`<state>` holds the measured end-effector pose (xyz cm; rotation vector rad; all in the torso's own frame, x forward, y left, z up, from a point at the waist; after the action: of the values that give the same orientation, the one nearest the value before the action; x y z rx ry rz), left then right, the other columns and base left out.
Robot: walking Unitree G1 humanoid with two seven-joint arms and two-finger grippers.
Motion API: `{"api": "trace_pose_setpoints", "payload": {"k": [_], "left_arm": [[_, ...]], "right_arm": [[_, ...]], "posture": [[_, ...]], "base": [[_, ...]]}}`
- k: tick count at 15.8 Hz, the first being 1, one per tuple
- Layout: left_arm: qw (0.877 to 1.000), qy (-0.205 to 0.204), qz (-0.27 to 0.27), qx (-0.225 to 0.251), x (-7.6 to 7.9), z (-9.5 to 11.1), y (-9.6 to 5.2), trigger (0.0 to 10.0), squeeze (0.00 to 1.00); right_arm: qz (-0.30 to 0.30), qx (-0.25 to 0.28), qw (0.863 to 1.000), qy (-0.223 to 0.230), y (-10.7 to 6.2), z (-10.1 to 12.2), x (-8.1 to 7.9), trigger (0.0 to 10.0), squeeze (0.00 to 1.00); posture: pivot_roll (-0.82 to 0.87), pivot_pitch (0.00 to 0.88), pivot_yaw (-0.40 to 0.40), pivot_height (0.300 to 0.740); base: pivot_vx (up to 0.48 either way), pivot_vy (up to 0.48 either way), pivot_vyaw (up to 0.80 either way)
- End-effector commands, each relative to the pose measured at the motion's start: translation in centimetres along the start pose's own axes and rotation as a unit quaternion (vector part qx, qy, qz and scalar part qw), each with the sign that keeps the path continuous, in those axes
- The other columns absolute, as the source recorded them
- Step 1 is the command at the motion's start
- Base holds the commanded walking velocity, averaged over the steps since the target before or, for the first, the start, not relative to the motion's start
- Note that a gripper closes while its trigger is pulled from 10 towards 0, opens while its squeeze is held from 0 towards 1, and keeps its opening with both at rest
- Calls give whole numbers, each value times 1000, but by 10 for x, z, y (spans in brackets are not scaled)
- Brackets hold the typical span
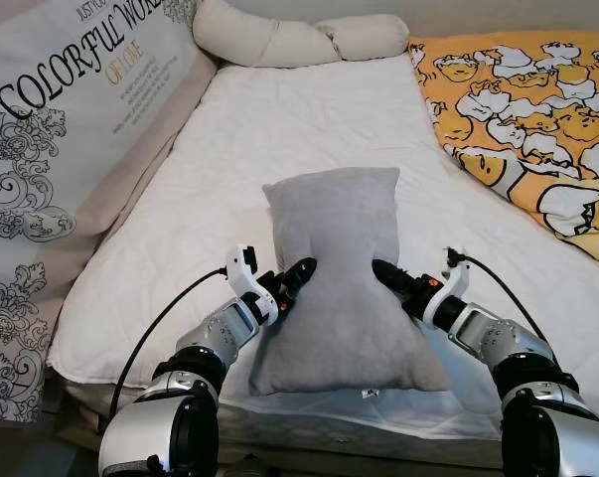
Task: Clean up the room
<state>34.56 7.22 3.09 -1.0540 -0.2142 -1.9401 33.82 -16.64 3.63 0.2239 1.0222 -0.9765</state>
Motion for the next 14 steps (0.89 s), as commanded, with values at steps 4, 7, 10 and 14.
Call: {"api": "trace_pose_setpoints", "payload": {"k": [4, 7, 10, 14], "left_arm": [[999, 18, 0, -35, 0, -13, 0, 0, 0], [997, 34, 6, -63, 0, -19, 1, 0, 0], [999, 32, 0, -40, 4, -12, 3, 0, 0], [1000, 17, 6, -22, 5, -7, 4, 0, 0]], "right_arm": [[10, -17, 1000, -17, 13, -4, -13, 0, 0], [15, -10, 1000, -19, 18, -6, -17, 0, 0], [9, -3, 1000, -16, 19, -8, -18, 0, 0], [-15, 6, 1000, 14, 23, -13, -15, 0, 0]], "posture": [[-11, 0, 99, 740], [-9, 0, 100, 740], [-5, 0, 97, 740], [0, 0, 98, 740]], "base": [[0, 0, 0], [0, 0, 0], [0, 0, 0], [0, 0, 0]]}}
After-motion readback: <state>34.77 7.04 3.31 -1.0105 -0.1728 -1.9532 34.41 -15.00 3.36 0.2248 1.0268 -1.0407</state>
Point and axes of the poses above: a point about 5 cm out from each wrist's last joint towards the gripper, its own y axis pointing out of the wrist towards the gripper, its own z axis along the axis of the wrist's last joint, x = y × z, the point moved 3 cm from there along y, pointing out of the wrist towards the gripper, and after that the axes turned 4 degrees about y, right-handed, at the moved point
